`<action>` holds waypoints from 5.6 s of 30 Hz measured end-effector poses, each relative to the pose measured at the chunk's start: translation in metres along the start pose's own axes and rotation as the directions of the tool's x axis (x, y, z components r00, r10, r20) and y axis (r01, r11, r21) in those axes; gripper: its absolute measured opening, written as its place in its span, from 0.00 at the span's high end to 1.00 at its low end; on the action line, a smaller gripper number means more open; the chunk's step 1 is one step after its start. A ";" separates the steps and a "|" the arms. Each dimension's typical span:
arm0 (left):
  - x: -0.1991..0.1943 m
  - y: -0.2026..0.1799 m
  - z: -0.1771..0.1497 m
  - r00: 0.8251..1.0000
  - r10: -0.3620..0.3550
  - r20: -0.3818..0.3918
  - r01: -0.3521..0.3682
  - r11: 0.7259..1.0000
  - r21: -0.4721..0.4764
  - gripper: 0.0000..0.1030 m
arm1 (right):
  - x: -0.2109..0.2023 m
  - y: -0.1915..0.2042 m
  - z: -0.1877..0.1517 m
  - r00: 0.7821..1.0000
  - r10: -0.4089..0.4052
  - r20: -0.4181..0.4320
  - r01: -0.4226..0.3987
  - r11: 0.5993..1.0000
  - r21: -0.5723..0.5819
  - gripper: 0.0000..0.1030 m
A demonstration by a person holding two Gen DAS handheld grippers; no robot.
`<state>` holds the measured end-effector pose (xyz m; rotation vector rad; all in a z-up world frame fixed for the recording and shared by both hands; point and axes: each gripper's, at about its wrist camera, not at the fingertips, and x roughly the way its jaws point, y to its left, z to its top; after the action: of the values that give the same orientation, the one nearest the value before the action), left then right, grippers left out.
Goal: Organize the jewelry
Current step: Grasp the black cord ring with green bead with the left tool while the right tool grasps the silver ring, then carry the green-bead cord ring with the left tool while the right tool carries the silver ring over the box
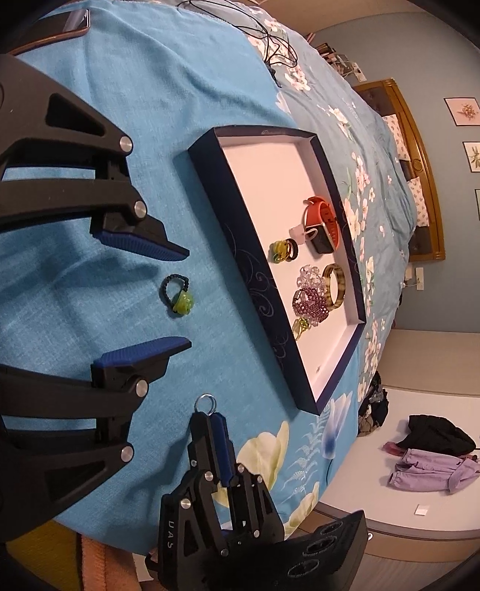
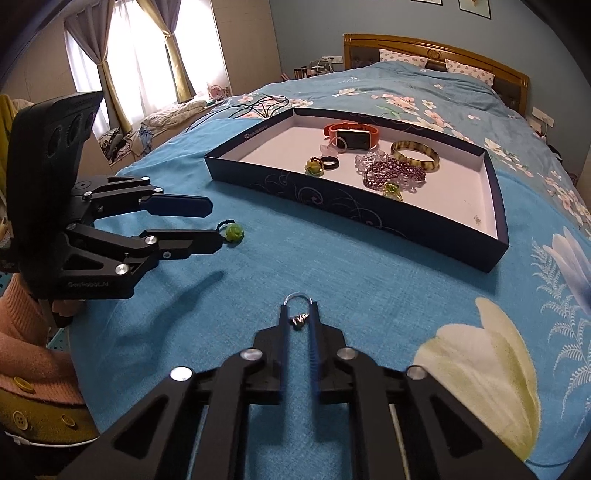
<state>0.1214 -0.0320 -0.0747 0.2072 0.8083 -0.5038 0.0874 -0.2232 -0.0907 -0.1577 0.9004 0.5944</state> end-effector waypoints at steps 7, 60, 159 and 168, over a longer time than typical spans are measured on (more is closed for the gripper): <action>0.012 0.003 0.005 0.999 -0.015 -0.031 0.015 1.000 -0.012 0.60 | -0.002 -0.003 0.000 1.000 0.008 0.010 -0.008 1.000 0.016 0.97; -0.023 0.004 0.035 0.994 -0.015 0.105 0.025 0.996 -0.089 0.79 | -0.032 -0.039 0.039 0.976 -0.008 0.218 -0.014 0.995 0.100 0.97; 0.037 0.042 0.094 0.990 0.104 0.092 -0.090 0.985 -0.147 0.79 | 0.006 -0.089 0.100 0.974 -0.025 0.223 -0.015 0.985 0.173 0.97; 0.042 0.044 0.095 0.991 0.111 0.080 -0.099 0.984 -0.147 0.79 | 0.011 -0.091 0.101 0.977 -0.024 0.213 -0.014 0.984 0.176 0.97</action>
<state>0.2286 -0.0435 -0.0418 0.0939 0.7401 -0.3517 0.2122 -0.2569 -0.0465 0.0643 0.7383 0.5127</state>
